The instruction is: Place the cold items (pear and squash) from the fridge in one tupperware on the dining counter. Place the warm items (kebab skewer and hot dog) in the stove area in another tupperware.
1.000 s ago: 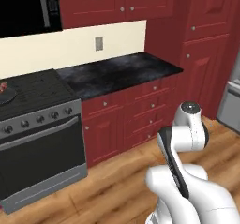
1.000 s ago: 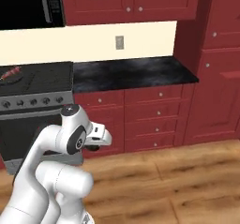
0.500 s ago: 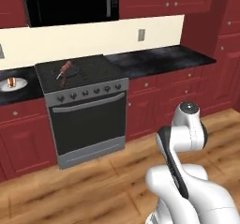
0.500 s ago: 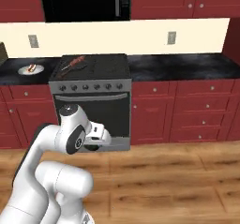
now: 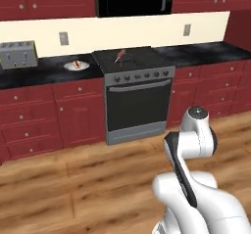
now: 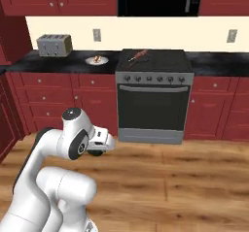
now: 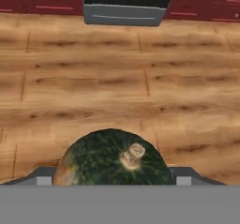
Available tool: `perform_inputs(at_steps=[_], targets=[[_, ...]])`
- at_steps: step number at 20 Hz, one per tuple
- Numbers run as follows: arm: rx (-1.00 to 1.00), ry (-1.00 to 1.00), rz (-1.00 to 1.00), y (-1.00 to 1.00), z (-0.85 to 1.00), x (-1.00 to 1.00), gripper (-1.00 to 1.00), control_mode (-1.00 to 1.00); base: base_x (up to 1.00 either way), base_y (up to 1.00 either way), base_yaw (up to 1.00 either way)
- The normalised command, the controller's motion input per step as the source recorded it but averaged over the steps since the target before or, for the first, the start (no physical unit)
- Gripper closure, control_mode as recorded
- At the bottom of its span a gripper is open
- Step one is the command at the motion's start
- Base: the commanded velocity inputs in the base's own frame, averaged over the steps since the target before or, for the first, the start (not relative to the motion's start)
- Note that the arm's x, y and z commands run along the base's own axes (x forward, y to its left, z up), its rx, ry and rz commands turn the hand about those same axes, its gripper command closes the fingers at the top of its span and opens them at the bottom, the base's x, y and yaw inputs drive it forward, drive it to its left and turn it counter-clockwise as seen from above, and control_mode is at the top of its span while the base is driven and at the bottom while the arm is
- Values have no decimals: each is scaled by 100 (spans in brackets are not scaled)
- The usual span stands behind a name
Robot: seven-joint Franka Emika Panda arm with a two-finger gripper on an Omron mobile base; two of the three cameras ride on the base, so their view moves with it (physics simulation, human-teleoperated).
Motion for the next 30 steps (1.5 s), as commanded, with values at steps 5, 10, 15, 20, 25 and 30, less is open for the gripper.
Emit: perform_inputs(at_steps=[5,10,15,20,25,30], targets=[[0,0,0,0,0,0,100,100,-100,100,27],[0,0,0,0,0,0,100,100,-100,62,33],[0,0,0,0,0,0,100,100,-100,4,45],[0,0,0,0,0,0,100,100,-100,11,36],[0,0,0,0,0,0,100,100,-100,31,31],[0,0,0,0,0,0,100,100,-98,76,18]])
